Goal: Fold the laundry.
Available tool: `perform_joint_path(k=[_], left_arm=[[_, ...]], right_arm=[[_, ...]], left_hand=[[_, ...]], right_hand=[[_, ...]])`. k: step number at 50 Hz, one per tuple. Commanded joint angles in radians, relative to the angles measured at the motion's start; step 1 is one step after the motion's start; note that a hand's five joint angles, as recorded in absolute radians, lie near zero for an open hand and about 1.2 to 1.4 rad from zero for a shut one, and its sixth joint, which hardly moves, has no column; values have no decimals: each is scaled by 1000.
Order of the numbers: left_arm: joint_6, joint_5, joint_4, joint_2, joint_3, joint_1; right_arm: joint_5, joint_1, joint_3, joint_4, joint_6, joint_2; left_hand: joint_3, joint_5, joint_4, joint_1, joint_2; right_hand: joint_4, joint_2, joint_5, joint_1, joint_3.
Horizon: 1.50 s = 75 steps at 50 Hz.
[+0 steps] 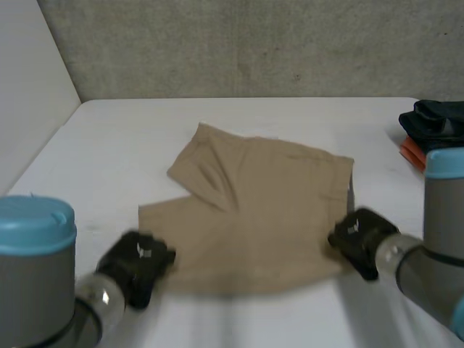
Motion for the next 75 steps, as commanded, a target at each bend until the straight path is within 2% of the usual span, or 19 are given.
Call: perform_joint_path(k=[1,6,12,15,26,34,40,41,42,44,46,47,49,52,56,61,66,71,75], left_arm=[[19,10,-295,69,-86,-116],[75,12,-304,80,-54,-136],[91,9,-103,4,115,-93],[91,6,36,-77,222,-73],[120,1,393,-452,569,-30],[232,-11,589,-738,868,-13],[246,-13,618,-895,1058,2],[244,-13,618,-909,1075,2],[244,-13,618,-921,1092,3],[240,-10,620,-937,1114,5],[234,-10,626,-937,1110,3],[226,-10,632,-932,1097,-1],[218,-2,637,-915,1066,-10],[201,1,655,-831,973,-18],[181,1,710,-718,847,-23],[163,-1,730,-609,709,-21],[145,-4,726,-510,580,-18],[125,-1,726,-461,497,-16],[106,-1,724,-460,474,-21]], right_arm=[[-2,-6,166,191,-147,-138],[-21,-29,186,219,-151,-198],[-78,-35,151,168,-128,-189],[-81,-40,103,35,-73,-111],[135,-26,-128,-341,24,154],[207,-23,-266,-554,20,345],[219,3,-334,-767,3,447],[221,8,-343,-784,0,461],[233,11,-355,-810,-12,479],[256,11,-361,-831,-17,486],[276,9,-365,-837,3,478],[281,8,-362,-835,9,472],[284,5,-355,-828,26,451],[281,2,-319,-803,84,376],[218,-20,-250,-662,171,251],[62,-59,-175,-373,364,97],[-75,-144,-83,-190,472,41],[-184,-178,34,-258,477,18],[-178,-185,79,-365,475,30]], left_hand=[[204,215,194,264,196],[204,215,194,264,196],[204,215,194,264,196],[204,215,194,264,196],[204,215,194,264,196],[204,215,194,264,196],[204,215,194,264,196],[204,215,194,264,196],[204,215,194,264,196],[78,90,69,139,71],[-281,-270,-291,-220,-289],[-1018,-1007,-1028,-957,-1026],[-895,-884,-905,-834,-903],[-1018,-1007,-1028,-957,-1026],[-1018,-1007,-1028,-957,-1026],[-1018,-1007,-1028,-957,-1026],[-1018,-1007,-1028,-957,-1026],[-1018,-1007,-1028,-957,-1026],[-1018,-1007,-1028,-957,-1026]], right_hand=[[206,217,239,371,209],[206,217,239,371,209],[206,217,239,371,209],[206,217,239,371,209],[206,217,239,371,209],[206,217,239,371,209],[206,217,239,371,209],[-49,-37,-15,116,-46],[-717,-705,-683,-552,-714],[-805,-794,-772,-640,-802],[-1016,-1004,-982,-851,-1013],[-1016,-1004,-982,-851,-1013],[-1016,-1004,-982,-851,-1013],[-1016,-1004,-982,-851,-1013],[-1016,-1004,-982,-851,-1013],[-1016,-1004,-982,-851,-1013],[-938,-927,-905,-773,-935],[-920,-909,-887,-755,-917],[-844,-833,-811,-679,-841]])
